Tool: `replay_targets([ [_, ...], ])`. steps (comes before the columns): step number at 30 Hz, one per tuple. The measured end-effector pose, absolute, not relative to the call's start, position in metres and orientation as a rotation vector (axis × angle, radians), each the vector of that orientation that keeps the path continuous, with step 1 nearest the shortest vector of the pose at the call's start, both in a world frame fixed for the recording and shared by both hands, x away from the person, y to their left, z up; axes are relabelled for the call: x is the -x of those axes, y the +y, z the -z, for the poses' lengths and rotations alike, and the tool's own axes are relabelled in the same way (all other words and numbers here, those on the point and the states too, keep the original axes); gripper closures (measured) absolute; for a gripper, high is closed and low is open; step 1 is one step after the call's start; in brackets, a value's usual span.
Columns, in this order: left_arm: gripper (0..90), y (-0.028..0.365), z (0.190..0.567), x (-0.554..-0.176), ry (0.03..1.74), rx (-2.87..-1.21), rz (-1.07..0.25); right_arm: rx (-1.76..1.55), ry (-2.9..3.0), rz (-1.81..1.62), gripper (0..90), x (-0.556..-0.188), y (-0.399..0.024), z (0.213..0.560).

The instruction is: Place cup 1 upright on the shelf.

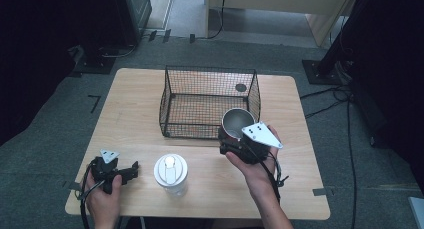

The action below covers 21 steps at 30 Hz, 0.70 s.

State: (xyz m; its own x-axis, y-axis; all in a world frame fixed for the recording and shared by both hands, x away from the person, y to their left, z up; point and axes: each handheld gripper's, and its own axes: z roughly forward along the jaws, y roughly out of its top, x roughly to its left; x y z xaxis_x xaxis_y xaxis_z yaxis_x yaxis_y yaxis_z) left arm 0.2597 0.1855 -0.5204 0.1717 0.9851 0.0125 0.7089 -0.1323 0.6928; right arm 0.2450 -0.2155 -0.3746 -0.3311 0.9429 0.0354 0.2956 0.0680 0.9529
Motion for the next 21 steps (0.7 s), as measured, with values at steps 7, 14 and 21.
replay_targets([
  [7, 0.0, 0.186, 0.521, -0.26, 1.593, -1.907, -0.657, -1.221, 1.656, -1.318, 7.7, -0.255, -0.215, 0.369],
  [14, 0.0, 0.186, 0.52, -0.26, 1.594, -1.908, -0.655, -1.184, 1.54, -1.328, 7.7, -0.266, -0.214, 0.37],
  [21, 0.0, 0.186, 0.52, -0.26, 1.595, -1.906, -0.655, -1.128, 1.447, -1.416, 7.7, -0.276, -0.214, 0.375],
])
